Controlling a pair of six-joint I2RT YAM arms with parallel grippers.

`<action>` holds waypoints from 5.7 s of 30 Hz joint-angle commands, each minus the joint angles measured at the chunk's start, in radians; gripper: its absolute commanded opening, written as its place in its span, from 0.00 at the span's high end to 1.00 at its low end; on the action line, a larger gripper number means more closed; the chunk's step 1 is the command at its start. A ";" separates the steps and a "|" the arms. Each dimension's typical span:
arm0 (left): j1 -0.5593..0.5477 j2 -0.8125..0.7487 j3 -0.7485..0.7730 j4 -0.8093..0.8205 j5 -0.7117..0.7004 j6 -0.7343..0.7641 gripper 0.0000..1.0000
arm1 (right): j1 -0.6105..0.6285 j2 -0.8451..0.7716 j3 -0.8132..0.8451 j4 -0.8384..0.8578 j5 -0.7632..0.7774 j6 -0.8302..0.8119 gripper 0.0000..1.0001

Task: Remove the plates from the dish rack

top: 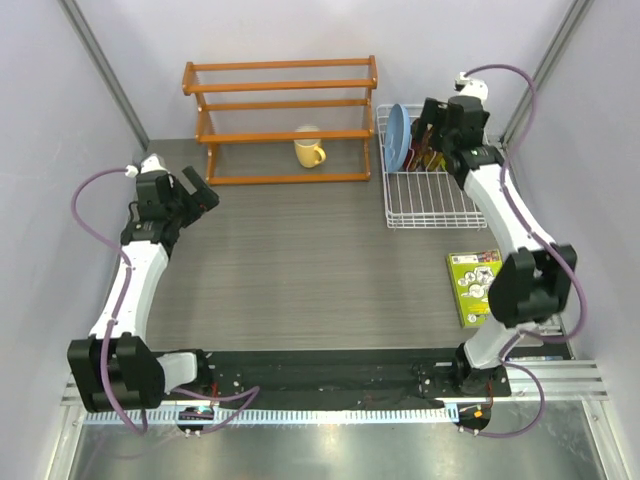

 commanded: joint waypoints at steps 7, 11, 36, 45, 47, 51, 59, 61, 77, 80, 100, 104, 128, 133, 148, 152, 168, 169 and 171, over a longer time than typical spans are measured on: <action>0.000 0.053 -0.018 0.206 0.202 -0.004 0.01 | 0.018 0.327 0.429 -0.110 -0.010 -0.086 0.05; -0.001 0.069 -0.041 0.252 0.191 -0.006 0.01 | 0.061 0.439 0.541 -0.132 0.019 -0.121 0.05; -0.006 0.073 -0.087 0.263 0.176 0.027 0.01 | 0.158 0.672 0.770 -0.223 0.428 -0.250 0.60; -0.006 0.076 -0.095 0.256 0.170 0.030 0.01 | 0.198 0.678 0.767 -0.212 0.473 -0.287 0.99; -0.006 0.074 -0.096 0.256 0.165 0.028 0.01 | 0.213 0.671 0.764 -0.181 0.536 -0.317 0.99; -0.008 0.076 -0.087 0.224 0.130 0.034 0.01 | 0.262 0.617 0.756 -0.079 0.723 -0.408 0.99; -0.006 0.060 -0.050 0.179 0.108 0.054 0.01 | 0.300 0.413 0.608 0.110 0.864 -0.536 0.99; -0.006 0.063 -0.037 0.187 0.157 0.050 0.01 | 0.305 0.358 0.528 0.109 0.879 -0.523 0.99; -0.027 0.112 -0.168 0.754 0.573 -0.304 0.00 | 0.412 -0.173 0.045 -0.273 0.262 0.024 0.99; -0.044 0.103 -0.222 0.843 0.595 -0.367 0.00 | 0.449 -0.207 -0.047 -0.236 0.205 0.080 0.99; -0.212 0.220 -0.449 1.236 0.556 -0.446 0.14 | 0.554 -0.166 -0.287 -0.012 -0.027 0.254 0.99; -0.218 0.244 -0.445 1.245 0.566 -0.455 0.36 | 0.554 -0.167 -0.313 0.018 -0.056 0.281 0.99; -0.218 0.073 -0.400 0.550 0.205 -0.102 1.00 | 0.528 -0.213 -0.353 -0.058 0.203 0.176 0.38; -0.218 0.085 -0.360 0.376 0.106 -0.052 1.00 | 0.508 -0.208 -0.365 -0.069 0.218 0.166 0.35; -0.218 0.175 -0.293 0.176 -0.088 0.033 0.00 | 0.246 -0.144 -0.252 -0.080 0.393 0.032 0.23; -0.218 0.120 -0.284 0.144 -0.140 0.040 0.01 | 0.164 0.018 -0.117 -0.011 0.432 -0.052 0.24; -0.218 -0.036 -0.204 0.185 -0.056 0.076 0.00 | 0.032 0.615 0.486 0.044 0.341 -0.285 0.33; -0.219 -0.033 -0.202 0.187 -0.054 0.076 0.00 | 0.030 0.647 0.518 0.043 0.335 -0.293 0.35; -0.218 -0.018 -0.201 0.197 -0.051 0.076 0.01 | 0.027 0.673 0.544 0.041 0.320 -0.299 0.39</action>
